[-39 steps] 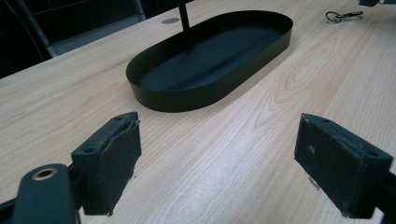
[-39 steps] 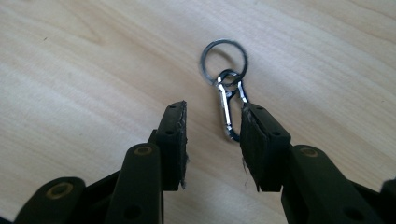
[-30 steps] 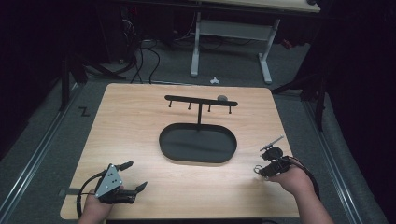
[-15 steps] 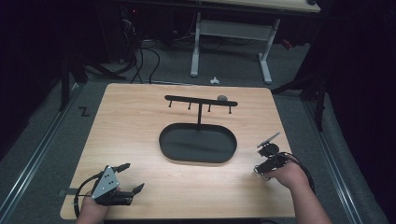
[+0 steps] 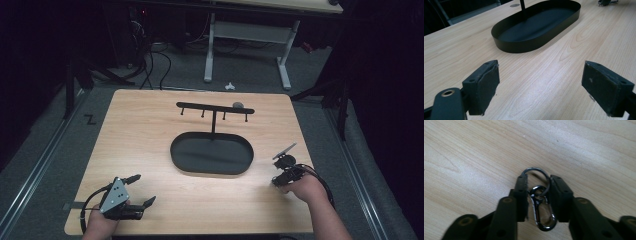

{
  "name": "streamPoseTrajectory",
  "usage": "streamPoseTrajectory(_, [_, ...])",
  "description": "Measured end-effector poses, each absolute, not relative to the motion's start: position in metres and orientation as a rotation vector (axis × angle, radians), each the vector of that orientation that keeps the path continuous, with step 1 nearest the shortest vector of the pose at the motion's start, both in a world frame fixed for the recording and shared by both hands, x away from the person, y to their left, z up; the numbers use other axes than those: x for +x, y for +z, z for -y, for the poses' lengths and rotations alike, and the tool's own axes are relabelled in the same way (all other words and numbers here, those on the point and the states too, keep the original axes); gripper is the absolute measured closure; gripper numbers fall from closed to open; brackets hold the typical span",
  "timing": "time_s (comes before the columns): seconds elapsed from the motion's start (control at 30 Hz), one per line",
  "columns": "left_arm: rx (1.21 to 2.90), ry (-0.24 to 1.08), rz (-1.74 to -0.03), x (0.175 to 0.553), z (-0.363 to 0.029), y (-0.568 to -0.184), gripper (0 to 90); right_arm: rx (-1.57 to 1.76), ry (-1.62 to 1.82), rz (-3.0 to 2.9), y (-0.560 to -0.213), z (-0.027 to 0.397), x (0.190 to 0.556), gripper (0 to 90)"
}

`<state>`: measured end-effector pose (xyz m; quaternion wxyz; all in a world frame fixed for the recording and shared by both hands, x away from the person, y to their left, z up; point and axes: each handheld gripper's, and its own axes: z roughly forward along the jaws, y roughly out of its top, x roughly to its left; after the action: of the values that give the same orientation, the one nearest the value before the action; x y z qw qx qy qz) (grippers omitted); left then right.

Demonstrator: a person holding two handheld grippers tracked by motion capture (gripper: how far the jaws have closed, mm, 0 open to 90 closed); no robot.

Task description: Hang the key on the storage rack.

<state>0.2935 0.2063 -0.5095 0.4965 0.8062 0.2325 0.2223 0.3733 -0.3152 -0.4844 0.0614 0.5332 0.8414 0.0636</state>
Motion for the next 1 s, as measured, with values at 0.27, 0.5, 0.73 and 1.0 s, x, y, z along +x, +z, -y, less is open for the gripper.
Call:
streamPoseTrajectory(0.27, [1.954, 0.538, -0.563, 0.2933, -0.2062, -0.5096, 15.2, 1.592, 0.2, -2.559, -0.483, 0.3127, 0.3699, 72.2])
streamPoseTrajectory(0.5, [1.958, 0.536, -0.561, 0.2933, -0.206, -0.5096, 15.2, 1.583, 0.213, -2.533, -0.4768, 0.3126, 0.3679, 80.6])
streamPoseTrajectory(0.73, [1.96, 0.535, -0.56, 0.2933, -0.2057, -0.5095, 15.2, 1.592, 0.203, -2.529, -0.4783, 0.313, 0.3673, 80.5])
streamPoseTrajectory(1.0, [1.961, 0.535, -0.561, 0.2936, -0.2057, -0.5098, 15.2, 1.579, 0.172, -2.536, -0.4768, 0.3106, 0.368, 81.0])
